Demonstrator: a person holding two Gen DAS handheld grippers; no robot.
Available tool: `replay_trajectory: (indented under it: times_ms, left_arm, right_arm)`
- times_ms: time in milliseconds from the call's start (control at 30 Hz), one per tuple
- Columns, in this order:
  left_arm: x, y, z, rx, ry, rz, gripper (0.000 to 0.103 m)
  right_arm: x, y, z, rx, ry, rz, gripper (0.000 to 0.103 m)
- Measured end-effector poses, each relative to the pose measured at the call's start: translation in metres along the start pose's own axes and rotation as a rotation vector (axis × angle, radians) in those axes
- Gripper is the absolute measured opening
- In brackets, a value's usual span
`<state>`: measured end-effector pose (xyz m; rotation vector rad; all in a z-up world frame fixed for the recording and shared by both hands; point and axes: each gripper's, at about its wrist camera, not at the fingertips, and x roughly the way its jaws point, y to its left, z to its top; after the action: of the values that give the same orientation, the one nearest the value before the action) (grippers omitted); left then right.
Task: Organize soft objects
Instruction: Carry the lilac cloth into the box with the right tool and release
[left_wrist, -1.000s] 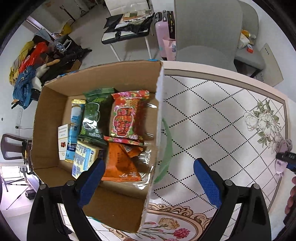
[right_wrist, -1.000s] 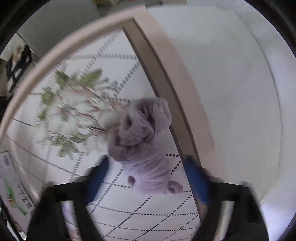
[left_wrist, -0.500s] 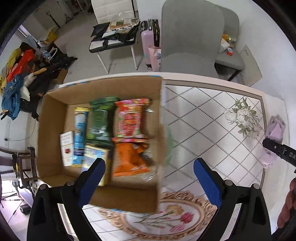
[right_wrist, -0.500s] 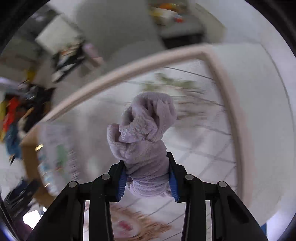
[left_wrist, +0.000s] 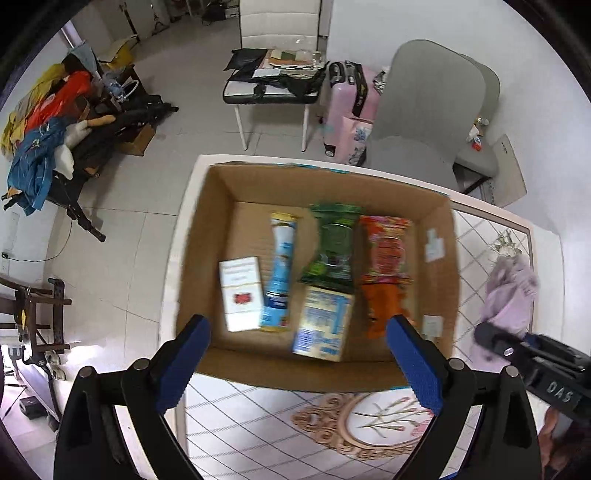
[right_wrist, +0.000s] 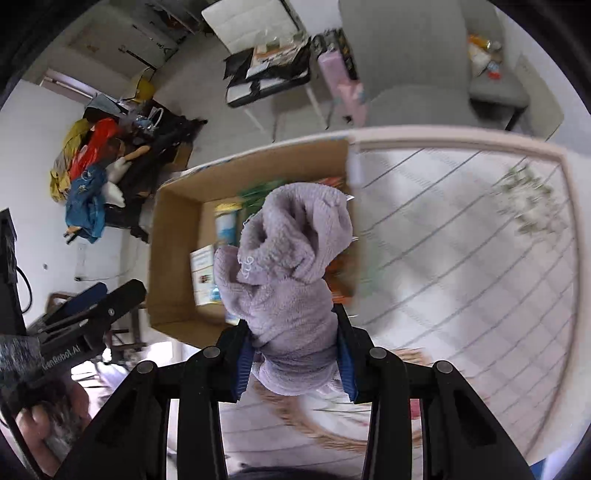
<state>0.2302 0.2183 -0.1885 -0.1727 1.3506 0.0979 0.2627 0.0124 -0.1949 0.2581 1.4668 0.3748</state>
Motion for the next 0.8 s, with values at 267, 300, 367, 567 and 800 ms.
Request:
replay_trajectory:
  times_ms: [267,300,367,567,800]
  left_arm:
    - [0.038,0.069,0.018,0.013,0.054,-0.045,0.098]
    - [0.042,0.074,0.02,0.018,0.058,-0.043,0.098]
    - [0.053,0.089,0.026,0.025,0.074,-0.028,0.098]
    - [0.073,0.113,0.038,0.042,0.092,-0.018,0.098]
    - [0.091,0.129,0.047,0.038,0.108,-0.012,0.098]
  right_arm:
    - [0.086,0.084,0.022,-0.029,0.057,0.044,0.041]
    - [0.093,0.09,0.027,-0.031,0.061,0.046,0.041]
    - [0.108,0.101,0.04,-0.032,0.072,0.041,0.041]
    - [0.156,0.139,0.077,-0.086,0.109,0.027,0.041]
    - [0.203,0.16,0.111,-0.112,0.155,0.054,0.051]
